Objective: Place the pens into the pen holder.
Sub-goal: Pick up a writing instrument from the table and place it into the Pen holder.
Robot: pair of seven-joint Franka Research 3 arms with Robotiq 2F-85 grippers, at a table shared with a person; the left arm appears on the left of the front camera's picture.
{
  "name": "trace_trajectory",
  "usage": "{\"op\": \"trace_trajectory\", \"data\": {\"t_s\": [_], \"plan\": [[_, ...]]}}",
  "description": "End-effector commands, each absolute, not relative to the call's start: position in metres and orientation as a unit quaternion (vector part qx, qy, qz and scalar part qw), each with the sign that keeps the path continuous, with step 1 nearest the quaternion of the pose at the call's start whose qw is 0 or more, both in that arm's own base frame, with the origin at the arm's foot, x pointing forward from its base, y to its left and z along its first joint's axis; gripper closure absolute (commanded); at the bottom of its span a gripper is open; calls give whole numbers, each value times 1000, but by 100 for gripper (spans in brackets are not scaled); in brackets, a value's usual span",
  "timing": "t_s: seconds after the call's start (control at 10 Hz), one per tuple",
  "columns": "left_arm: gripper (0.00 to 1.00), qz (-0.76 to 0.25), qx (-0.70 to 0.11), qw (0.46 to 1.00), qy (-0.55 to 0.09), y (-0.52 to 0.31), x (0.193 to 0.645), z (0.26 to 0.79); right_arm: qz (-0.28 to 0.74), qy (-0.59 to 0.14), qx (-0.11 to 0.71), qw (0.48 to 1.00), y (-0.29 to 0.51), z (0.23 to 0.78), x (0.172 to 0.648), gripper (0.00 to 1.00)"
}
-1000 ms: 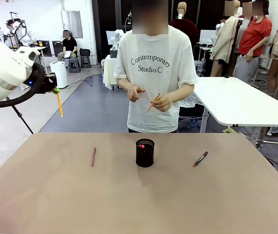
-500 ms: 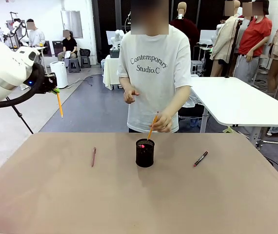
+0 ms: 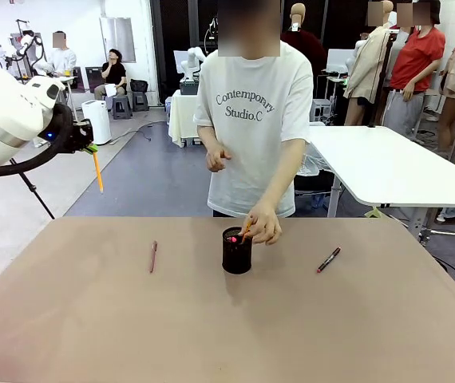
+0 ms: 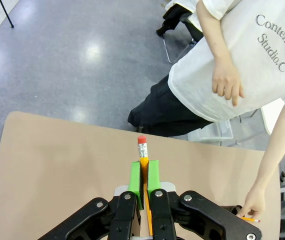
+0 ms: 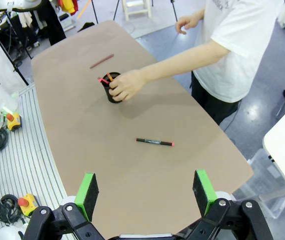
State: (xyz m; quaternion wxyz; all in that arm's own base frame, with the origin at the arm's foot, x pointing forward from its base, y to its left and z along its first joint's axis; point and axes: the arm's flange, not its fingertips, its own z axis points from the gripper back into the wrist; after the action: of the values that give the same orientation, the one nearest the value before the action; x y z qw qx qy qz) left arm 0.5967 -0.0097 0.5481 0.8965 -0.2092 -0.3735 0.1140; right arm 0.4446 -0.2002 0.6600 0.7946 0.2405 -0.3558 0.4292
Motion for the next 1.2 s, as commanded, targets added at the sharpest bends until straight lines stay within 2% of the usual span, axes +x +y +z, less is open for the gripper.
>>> {"op": "trace_trajectory", "data": {"t_s": [0.0, 1.1], "plan": [[100, 117, -209, 898, -370, -10, 598, 553, 432, -360, 240, 791, -198, 660, 442, 0], [100, 117, -209, 898, -370, -10, 598, 553, 432, -360, 240, 791, -198, 660, 442, 0]]}}
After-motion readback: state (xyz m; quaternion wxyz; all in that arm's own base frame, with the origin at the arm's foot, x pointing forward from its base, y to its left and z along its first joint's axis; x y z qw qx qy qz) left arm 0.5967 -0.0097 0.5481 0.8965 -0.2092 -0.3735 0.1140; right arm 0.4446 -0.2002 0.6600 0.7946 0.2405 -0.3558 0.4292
